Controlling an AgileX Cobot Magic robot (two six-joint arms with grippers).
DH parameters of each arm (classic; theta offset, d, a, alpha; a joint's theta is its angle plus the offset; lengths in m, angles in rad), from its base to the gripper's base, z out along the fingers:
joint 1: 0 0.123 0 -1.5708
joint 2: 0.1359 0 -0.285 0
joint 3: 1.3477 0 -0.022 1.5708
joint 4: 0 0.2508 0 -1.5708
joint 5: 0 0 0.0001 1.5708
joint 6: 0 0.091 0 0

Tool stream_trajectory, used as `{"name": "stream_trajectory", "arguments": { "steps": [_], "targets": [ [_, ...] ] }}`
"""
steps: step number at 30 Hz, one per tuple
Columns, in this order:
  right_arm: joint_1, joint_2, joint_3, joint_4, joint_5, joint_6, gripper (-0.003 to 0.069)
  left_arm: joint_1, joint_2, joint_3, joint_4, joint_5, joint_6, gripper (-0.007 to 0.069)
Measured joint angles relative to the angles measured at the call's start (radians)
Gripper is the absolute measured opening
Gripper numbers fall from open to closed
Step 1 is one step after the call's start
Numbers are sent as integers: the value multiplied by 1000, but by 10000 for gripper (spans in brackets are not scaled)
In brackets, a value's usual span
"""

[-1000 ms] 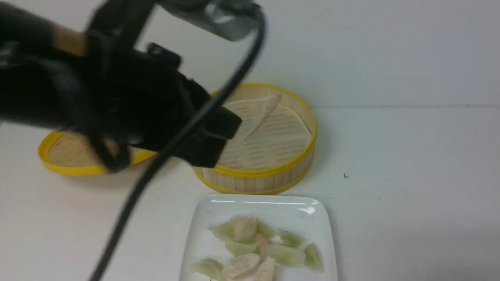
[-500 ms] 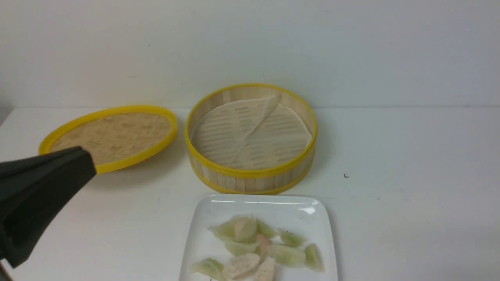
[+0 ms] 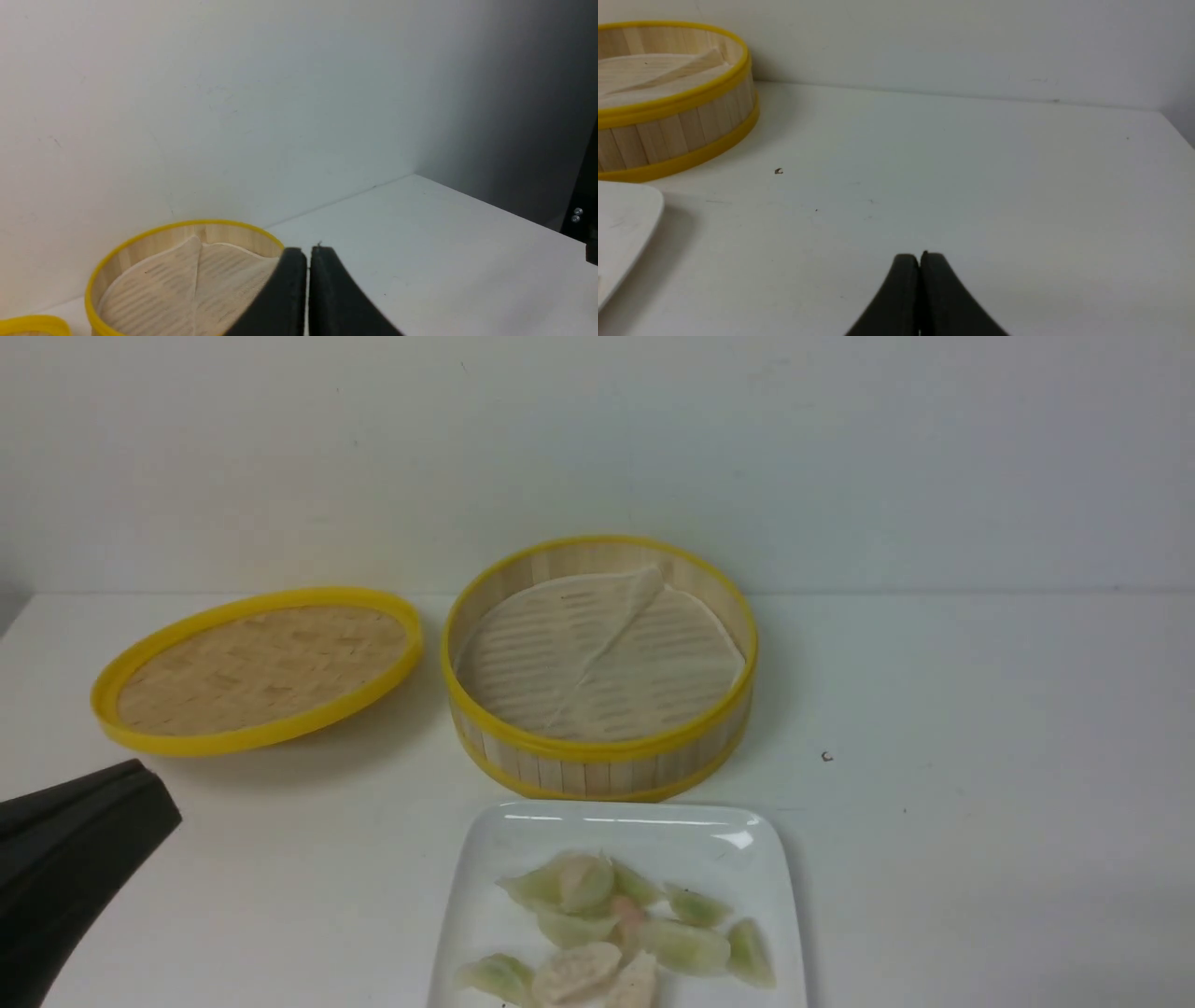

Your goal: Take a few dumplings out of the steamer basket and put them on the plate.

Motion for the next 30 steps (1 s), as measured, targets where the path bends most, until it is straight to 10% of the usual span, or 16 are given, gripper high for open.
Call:
{"name": "stream_trajectory", "arguments": {
  "steps": [9,22,30],
  "targets": [
    [0,0,0,0,0,0,-15,50,-59,112,122,-48,-74,-6],
    [0,0,0,0,0,0,-15,515,-321,507,298,-27,-283,-6],
    [0,0,0,0,0,0,-15,540,-325,509,334,121,-270,-6]
  ]
}}
